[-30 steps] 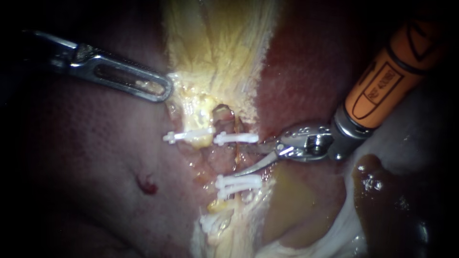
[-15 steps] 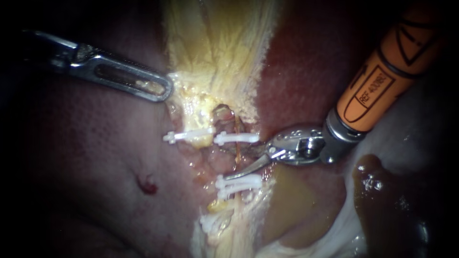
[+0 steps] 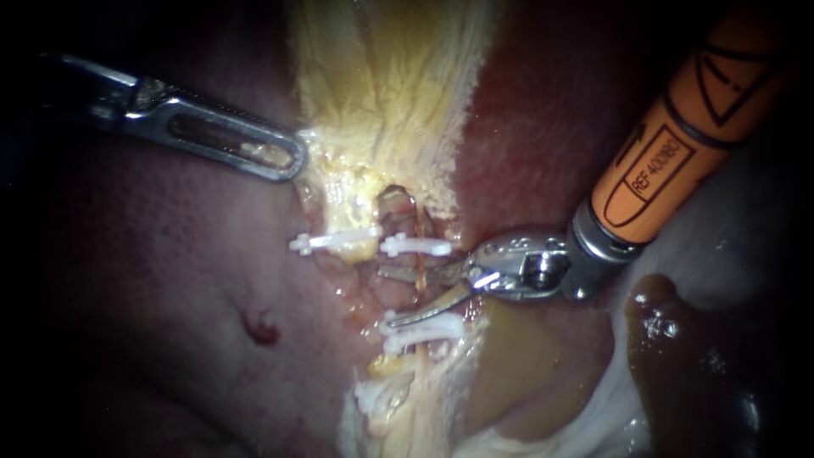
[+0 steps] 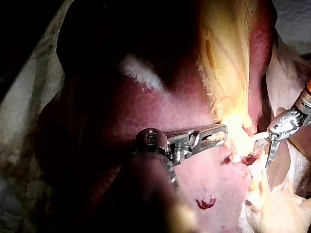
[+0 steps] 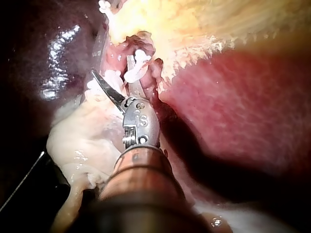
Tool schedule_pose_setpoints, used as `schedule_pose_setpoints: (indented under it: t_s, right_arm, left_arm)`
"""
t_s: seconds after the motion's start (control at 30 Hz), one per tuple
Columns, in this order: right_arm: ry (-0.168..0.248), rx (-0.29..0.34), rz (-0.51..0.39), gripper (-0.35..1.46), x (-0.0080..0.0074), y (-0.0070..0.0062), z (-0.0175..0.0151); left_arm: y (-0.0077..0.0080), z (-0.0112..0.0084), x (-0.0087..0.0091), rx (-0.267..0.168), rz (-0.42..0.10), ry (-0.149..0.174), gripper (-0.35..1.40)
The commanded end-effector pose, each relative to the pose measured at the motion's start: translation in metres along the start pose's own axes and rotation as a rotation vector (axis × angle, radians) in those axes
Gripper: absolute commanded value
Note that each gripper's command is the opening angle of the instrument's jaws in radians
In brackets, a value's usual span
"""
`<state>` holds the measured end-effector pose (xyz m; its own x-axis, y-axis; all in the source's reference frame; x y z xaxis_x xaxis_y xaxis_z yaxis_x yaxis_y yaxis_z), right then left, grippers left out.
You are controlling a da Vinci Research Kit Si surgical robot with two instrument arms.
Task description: Go to the cutting position right tube
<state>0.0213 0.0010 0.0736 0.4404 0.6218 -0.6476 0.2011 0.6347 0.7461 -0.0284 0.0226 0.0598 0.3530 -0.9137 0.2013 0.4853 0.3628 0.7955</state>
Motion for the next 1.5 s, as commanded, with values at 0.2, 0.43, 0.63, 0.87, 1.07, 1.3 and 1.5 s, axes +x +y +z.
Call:
schedule_pose_setpoints:
  t_s: [0.2, 0.43, 0.63, 0.87, 1.07, 1.3, 1.5]
  right_arm:
    - [0.01, 0.013, -0.004, 1.03, 0.0005, -0.0006, 0.0007]
    - [0.019, 0.014, -0.004, 1.06, 0.0008, -0.0005, 0.0015]
    - [0.023, 0.009, -0.004, 1.06, 0.0011, -0.0002, 0.0021]
    - [0.026, 0.002, -0.004, 1.09, 0.0012, -0.0001, 0.0024]
    - [0.028, 0.004, -0.004, 1.16, 0.0011, -0.0002, 0.0023]
    - [0.052, 0.017, -0.006, 1.21, 0.0014, -0.001, 0.0022]
    - [0.082, 0.033, -0.007, 1.23, 0.002, -0.0019, 0.0023]
  left_arm:
    - [0.0, 0.0, 0.0, 0.0, 0.0, 0.0, -0.35]
    - [0.0, 0.0001, -0.0001, -0.001, 0.0, 0.0, -0.35]
    - [0.0, 0.0002, -0.0001, -0.001, -0.001, 0.0, -0.35]
    - [0.0, 0.0002, -0.0002, -0.001, -0.001, 0.0, -0.35]
    - [0.0001, 0.0002, -0.0002, -0.001, 0.0, 0.0, -0.35]
    - [0.0001, 0.0002, -0.0001, -0.001, 0.0, 0.0, -0.35]
    - [0.0001, 0.0002, -0.0001, -0.001, 0.0, 0.0, -0.35]
